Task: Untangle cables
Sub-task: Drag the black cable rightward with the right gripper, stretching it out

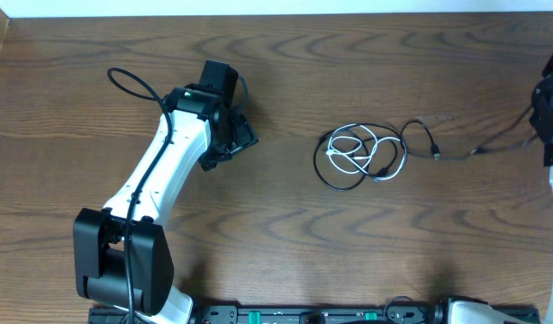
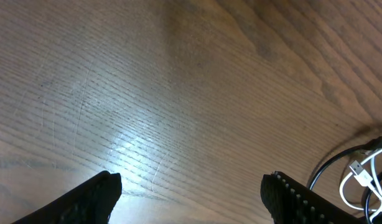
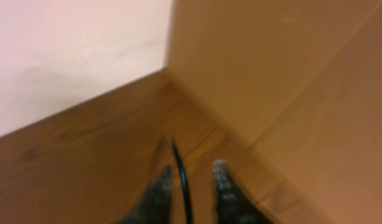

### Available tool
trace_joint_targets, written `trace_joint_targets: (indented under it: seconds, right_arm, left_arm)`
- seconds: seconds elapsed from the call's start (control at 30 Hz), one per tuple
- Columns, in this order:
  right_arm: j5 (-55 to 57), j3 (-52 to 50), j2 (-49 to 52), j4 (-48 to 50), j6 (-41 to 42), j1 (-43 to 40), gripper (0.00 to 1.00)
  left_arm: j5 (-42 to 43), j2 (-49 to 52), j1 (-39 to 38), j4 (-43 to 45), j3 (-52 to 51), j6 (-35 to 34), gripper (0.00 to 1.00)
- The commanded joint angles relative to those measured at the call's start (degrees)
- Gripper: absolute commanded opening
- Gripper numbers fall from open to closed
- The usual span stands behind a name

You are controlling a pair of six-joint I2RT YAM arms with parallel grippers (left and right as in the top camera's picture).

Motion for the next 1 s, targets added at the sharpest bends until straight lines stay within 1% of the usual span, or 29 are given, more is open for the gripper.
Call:
trace_joint_targets:
  seconds: [0.0,0.03,0.07,0.1,0.13,0.27,0.37,0.4,0.5,0.6,0.73,0.87,0.9,0.97]
  right_arm:
    - [-16.9,0.1,2.0,-1.8,4.5,-0.5,0.47]
    - [-20.6,0.1,2.6,-2.6,4.6,-0.4,0.56]
    - [-22.5,0.1,2.8,-3.1,4.5,-0.4,0.62]
    - [-27.1,0.1,3.5,-4.7,4.5,-0.4,0.74]
    - [-30.9,0.1,4.0,-6.2,4.5,-0.3,0.82]
    - [-42.6,0.1,5.8,-13.0,4.5,-0.3,0.87]
    - [-49.2,0.1,7.8,-21.0,4.6,-0.3,0.96]
    - [-50.5,0.0,8.5,-23.0,4.6,-0.3,0.98]
    - [-53.0,-1.4,11.0,-27.3,4.6,0.9,0.98]
    - [-53.0,-5.7,13.7,-26.4,5.2,2.6,0.98]
    - [-53.0,-11.2,16.3,-22.8,12.1,3.6,0.99]
    - [-52.1,-17.4,18.6,-17.2,17.4,3.9,0.9]
    - [-50.8,-18.9,18.9,-15.1,20.5,3.7,0.86]
    - [-48.9,-20.3,19.0,-12.2,24.7,3.2,0.82]
  left_arm:
    - [-0.1,0.7,0.0,-0.3,-0.6,-0.3,0.78]
    - [-0.1,0.7,0.0,-0.3,-0.6,-0.3,0.78]
    - [-0.1,0.7,0.0,-0.3,-0.6,-0.3,0.78]
    - [-0.1,0.7,0.0,-0.3,-0.7,-0.3,0.78]
    - [-0.1,0.7,0.0,-0.3,-0.7,-0.3,0.78]
    - [-0.1,0.7,0.0,-0.2,-0.7,-0.3,0.78]
    - [-0.1,0.7,0.0,-0.2,-0.7,-0.3,0.78]
    - [-0.1,0.7,0.0,-0.2,-0.7,-0.3,0.78]
    - [-0.1,0.7,0.0,0.0,-0.7,-0.3,0.78]
    - [-0.1,0.7,0.0,0.2,-0.7,-0.3,0.78]
    - [-0.1,0.7,0.0,0.1,-0.8,-0.3,0.78]
    - [-0.1,0.7,0.0,0.1,-1.0,-0.3,0.78]
    - [-0.1,0.7,0.0,0.2,-1.2,-0.3,0.78]
    - [-0.1,0.7,0.0,0.2,-1.4,-0.3,0.78]
